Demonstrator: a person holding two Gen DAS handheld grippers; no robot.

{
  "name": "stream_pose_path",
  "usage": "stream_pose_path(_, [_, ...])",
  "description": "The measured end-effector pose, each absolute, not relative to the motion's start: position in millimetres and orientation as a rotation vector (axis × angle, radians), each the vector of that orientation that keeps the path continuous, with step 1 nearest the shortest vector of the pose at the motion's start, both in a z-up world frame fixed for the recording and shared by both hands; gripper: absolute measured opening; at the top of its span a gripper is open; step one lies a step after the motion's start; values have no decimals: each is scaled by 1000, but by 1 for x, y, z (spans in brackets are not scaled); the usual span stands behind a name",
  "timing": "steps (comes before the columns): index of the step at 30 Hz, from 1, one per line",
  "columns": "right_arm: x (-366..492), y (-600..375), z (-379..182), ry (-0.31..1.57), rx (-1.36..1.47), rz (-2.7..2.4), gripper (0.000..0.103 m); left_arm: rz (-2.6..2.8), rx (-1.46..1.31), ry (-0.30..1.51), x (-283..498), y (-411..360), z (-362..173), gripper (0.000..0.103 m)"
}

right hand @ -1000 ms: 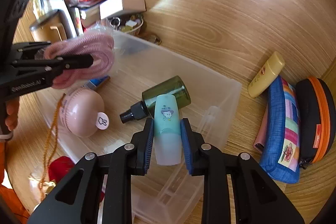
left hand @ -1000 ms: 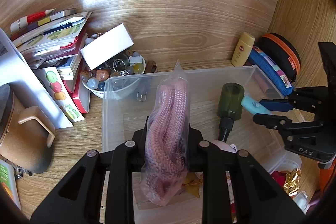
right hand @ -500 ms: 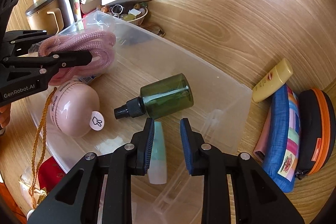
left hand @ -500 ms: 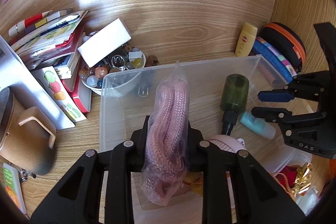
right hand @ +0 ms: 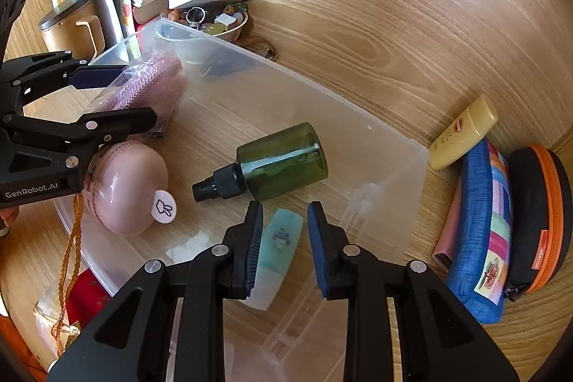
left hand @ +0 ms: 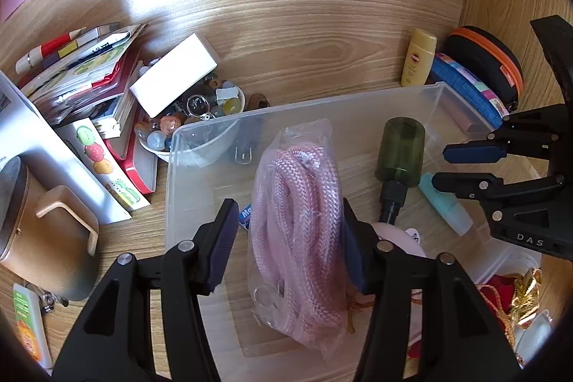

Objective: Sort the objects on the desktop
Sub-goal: 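Lower and open both grippers to drop the rope bag and tube into the box, then withdraw both grippers toward the white drawstring bag and beige jar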

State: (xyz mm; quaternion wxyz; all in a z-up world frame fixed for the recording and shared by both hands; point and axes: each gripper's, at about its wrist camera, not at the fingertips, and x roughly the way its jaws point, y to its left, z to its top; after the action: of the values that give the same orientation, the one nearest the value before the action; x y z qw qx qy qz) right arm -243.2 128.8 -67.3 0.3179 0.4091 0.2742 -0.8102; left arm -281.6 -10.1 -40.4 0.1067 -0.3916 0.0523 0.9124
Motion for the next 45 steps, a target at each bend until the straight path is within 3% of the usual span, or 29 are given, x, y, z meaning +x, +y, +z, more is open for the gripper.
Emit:
stream_pose_path(5, [-236, 127, -61, 735, 1047, -2149, 31, 2690, -1134, 159, -279, -13, -38, 62])
stream_pose_path(10, [-222, 127, -49, 761, 975, -2182, 51, 2691, -1110, 135, -276, -15, -33, 62])
stream_pose_path(17, [-199, 132, -34, 812, 897, -2225, 54, 2714, -1074, 118, -267, -15, -23, 71])
stream_pose_path(23, [-178, 143, -23, 818, 853, -2276, 66, 2729, -1061, 125, -256, -13, -16, 75])
stream_pose_path(25, [-173, 147, -19, 815, 845, -2287, 67, 2740, -1049, 130, -250, -12, -12, 76])
stream_pose_path(28, [-165, 153, -14, 807, 836, -2304, 67, 2753, -1032, 129, -240, -11, -6, 87])
stream_pose_path(35, [-147, 171, -9, 765, 823, -2335, 69, 2790, -991, 176, -214, -6, 7, 93])
stream_pose_path(45, [-120, 204, -10, 656, 836, -2368, 70, 2817, -984, 181, -179, -4, 13, 95])
